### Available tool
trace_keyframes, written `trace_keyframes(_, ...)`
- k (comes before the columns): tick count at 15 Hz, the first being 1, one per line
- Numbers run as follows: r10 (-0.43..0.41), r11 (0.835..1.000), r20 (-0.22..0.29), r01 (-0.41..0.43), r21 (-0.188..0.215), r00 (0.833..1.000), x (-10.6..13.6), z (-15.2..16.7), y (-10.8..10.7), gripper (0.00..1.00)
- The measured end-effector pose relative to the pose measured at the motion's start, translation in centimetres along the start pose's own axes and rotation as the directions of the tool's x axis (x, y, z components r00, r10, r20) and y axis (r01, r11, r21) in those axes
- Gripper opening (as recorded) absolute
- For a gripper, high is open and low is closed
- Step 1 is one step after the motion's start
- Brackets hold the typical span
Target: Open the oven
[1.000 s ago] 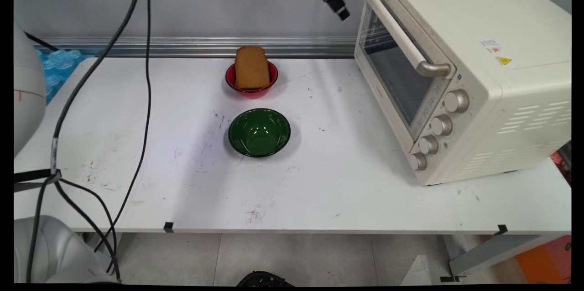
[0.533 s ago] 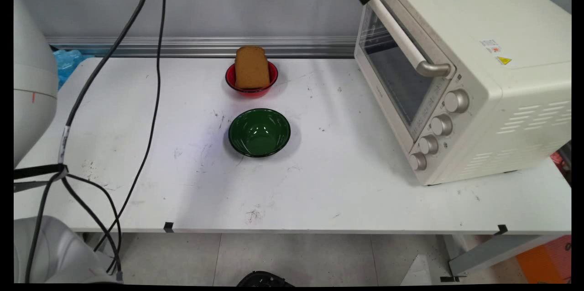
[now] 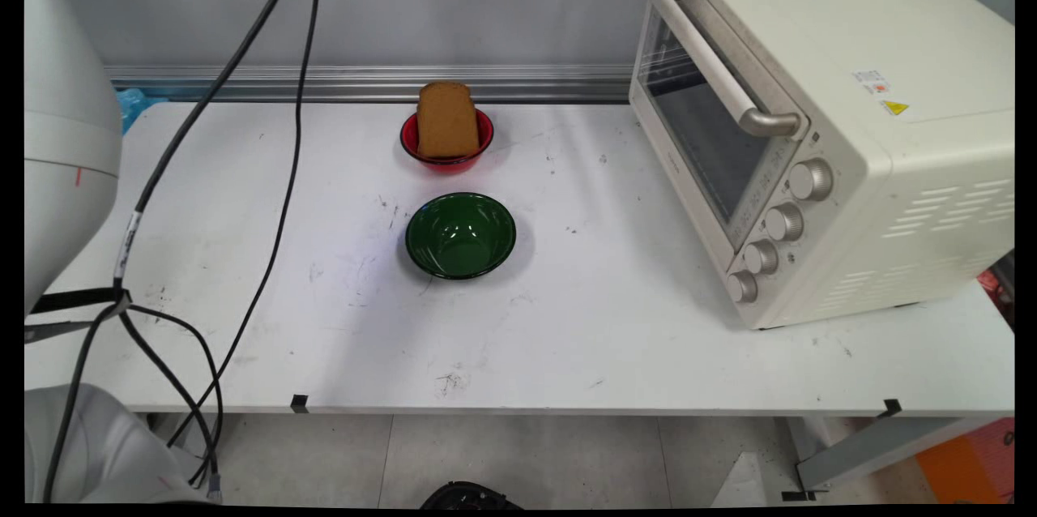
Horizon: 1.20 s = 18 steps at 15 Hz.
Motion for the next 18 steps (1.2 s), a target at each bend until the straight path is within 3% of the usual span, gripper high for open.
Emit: trace_keyframes(18, 0.001, 1.0, -0.008, -0.001, -0.004, 1.0, 0.5, 4.9, 0.6, 0.0)
